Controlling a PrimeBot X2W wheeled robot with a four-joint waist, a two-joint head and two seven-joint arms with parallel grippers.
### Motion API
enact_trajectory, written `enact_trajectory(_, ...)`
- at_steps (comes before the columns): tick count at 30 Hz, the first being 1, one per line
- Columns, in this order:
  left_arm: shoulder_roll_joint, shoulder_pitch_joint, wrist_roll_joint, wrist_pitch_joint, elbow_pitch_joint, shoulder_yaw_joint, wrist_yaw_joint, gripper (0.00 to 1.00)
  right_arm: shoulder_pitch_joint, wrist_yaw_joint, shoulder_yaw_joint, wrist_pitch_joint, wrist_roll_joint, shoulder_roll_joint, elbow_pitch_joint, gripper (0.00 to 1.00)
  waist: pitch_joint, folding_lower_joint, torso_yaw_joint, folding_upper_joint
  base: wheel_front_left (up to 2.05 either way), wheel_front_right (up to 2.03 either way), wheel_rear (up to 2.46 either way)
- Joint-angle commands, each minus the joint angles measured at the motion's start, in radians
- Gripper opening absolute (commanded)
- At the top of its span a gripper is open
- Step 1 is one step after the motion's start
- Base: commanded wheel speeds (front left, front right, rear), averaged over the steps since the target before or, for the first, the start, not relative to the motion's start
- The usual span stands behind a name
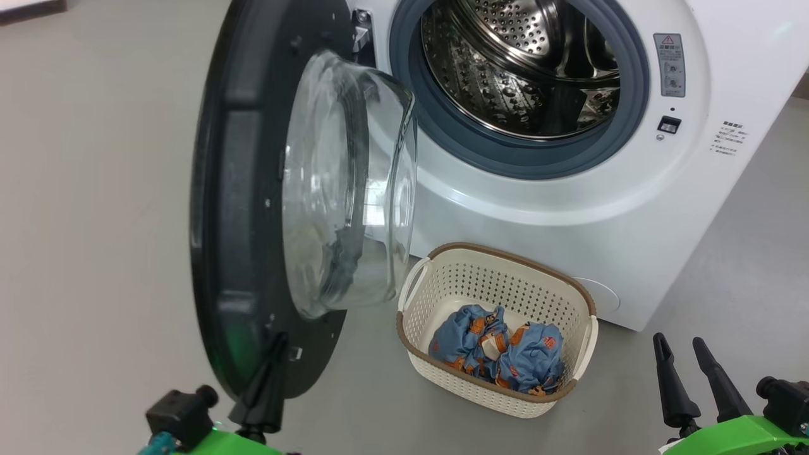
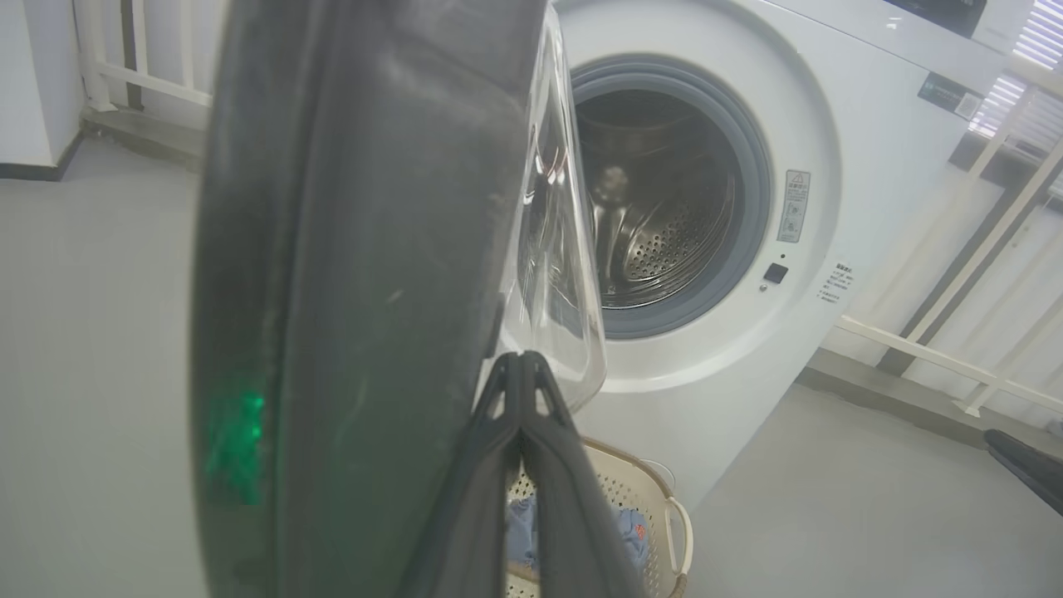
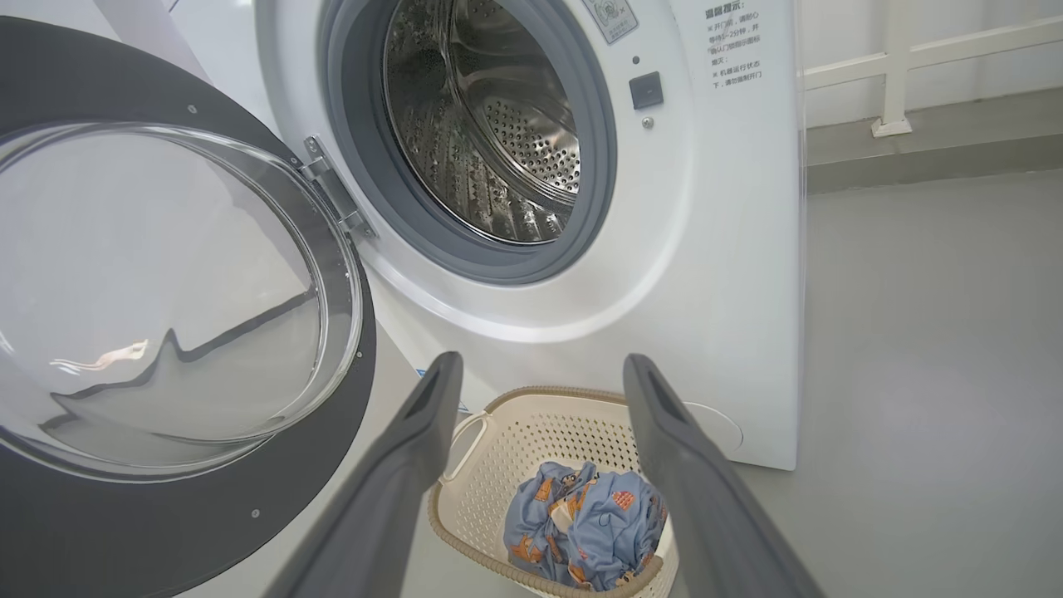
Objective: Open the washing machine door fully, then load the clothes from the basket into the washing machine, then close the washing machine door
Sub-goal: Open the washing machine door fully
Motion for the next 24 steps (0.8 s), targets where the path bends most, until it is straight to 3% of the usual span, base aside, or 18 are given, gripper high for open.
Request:
enact_trajectory(1, 0.026, -0.055, -0.025, -0.013, 0.001, 0.064, 0.009, 0.00, -0.004, 0.008, 0.021, -0.012, -0.007, -0.020, -0.025, 1.00, 0.003, 0.0000, 0.004, 0.0000, 0.00, 0.00, 0.00)
enact_trajectory(12, 0.059, -0.119, -0.074, -0.027, 0.115, 0.172, -0.015, 0.00, -0.011, 0.008, 0.029, -0.012, -0.010, -0.026, -0.027, 1.00, 0.023, 0.0000, 0.006, 0.0000, 0.00, 0.00, 0.00)
enact_trajectory(24, 0.095, -0.215, -0.034, -0.031, 0.218, 0.311, -0.026, 0.00, -0.032, 0.008, 0.032, -0.012, -0.013, -0.038, -0.029, 1.00, 0.061, 0.0000, -0.008, 0.0000, 0.00, 0.00, 0.00)
